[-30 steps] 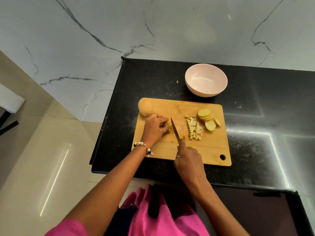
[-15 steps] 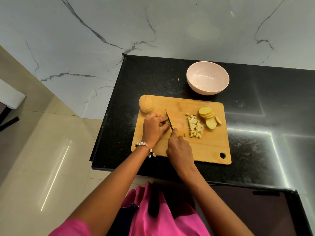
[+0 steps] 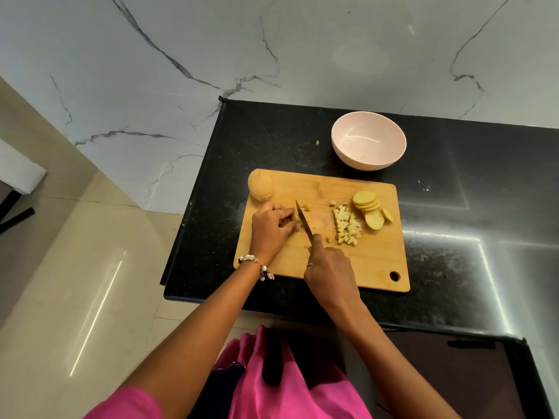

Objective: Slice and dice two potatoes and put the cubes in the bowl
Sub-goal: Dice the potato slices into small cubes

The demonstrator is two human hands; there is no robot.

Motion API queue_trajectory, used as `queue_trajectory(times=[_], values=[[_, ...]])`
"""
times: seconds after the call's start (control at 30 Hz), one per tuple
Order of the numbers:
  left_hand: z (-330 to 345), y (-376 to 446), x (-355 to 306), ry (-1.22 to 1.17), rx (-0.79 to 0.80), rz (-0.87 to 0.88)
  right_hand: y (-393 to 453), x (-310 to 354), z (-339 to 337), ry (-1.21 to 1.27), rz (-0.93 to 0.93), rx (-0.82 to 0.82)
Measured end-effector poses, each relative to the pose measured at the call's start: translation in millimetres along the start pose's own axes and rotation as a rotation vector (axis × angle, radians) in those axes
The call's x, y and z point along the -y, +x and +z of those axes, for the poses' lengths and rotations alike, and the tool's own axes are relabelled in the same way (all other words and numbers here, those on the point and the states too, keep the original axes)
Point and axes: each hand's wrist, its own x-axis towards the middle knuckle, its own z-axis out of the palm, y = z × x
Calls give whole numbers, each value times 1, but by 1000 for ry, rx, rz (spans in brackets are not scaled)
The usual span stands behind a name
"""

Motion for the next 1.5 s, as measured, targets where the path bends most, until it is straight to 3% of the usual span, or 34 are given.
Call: queue_trajectory(times=[0.43, 0.57, 0.67, 0.87, 1.37, 1.5], values=[[4, 1, 6, -45, -72, 19, 14, 18, 8, -67, 0, 19], [4, -1, 5, -62, -89, 23, -19, 10, 13, -215, -13, 17], [3, 0, 5, -65, -73, 17, -32, 2, 3, -44, 4, 129], [1, -1, 8, -59, -53, -4, -6, 0, -1, 50, 6, 25], [4, 2, 11, -50, -111, -11, 17, 23, 10, -111, -27, 14], [6, 1, 10, -57, -131, -11, -9, 15, 12, -112, -44, 60]])
